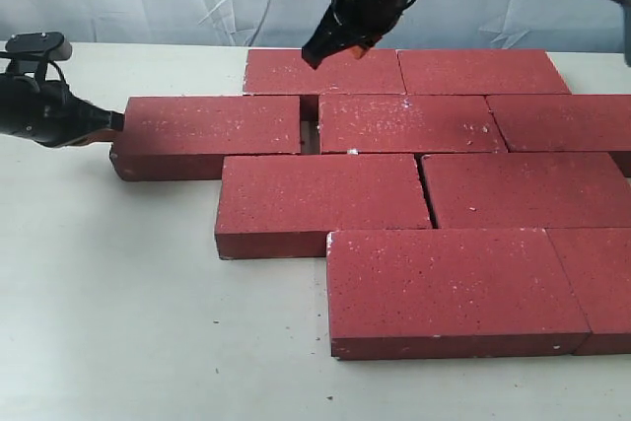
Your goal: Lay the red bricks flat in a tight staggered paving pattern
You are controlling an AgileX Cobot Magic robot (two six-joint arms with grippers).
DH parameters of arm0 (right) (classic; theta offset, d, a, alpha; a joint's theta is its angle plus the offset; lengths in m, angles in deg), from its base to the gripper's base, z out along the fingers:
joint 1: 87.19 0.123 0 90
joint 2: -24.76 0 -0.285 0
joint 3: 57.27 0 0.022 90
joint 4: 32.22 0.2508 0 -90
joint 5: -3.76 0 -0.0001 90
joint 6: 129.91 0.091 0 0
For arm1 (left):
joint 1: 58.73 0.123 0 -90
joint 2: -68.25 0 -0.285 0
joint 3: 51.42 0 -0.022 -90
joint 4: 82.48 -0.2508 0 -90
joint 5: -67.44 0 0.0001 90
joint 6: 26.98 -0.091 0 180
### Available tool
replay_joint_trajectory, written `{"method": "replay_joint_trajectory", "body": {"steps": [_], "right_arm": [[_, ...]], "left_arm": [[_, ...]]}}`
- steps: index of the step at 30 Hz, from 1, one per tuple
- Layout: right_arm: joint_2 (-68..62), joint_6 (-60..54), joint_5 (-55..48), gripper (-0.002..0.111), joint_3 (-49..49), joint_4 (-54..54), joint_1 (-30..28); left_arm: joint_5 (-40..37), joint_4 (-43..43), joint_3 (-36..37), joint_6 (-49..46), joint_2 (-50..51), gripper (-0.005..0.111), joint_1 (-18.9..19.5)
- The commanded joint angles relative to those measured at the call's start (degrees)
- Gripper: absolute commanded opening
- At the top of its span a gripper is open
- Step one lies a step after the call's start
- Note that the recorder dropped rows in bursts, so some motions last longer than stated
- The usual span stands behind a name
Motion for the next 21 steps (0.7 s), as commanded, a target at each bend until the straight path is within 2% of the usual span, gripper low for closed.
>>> {"method": "replay_joint_trajectory", "body": {"steps": [1, 11, 17, 21], "right_arm": [[7.0, 2.6, 6.5, -0.001, -11.6, -1.0, -1.6], [21.6, 5.2, 26.6, -0.001, -40.1, -0.8, -6.7], [24.6, 4.3, 34.9, -0.001, -49.6, -1.0, -6.9], [24.2, 3.0, 38.5, -0.001, -50.6, -1.6, -6.9]], "left_arm": [[-0.2, 1.7, -0.1, -1.0, -0.1, 0.000, -1.3], [-0.1, 1.8, -0.1, -1.4, -0.1, 0.000, -4.2], [0.1, 1.8, -0.1, -1.4, -0.1, 0.000, -4.7], [0.1, 2.3, -0.1, -1.4, -0.1, 0.000, -4.7]]}}
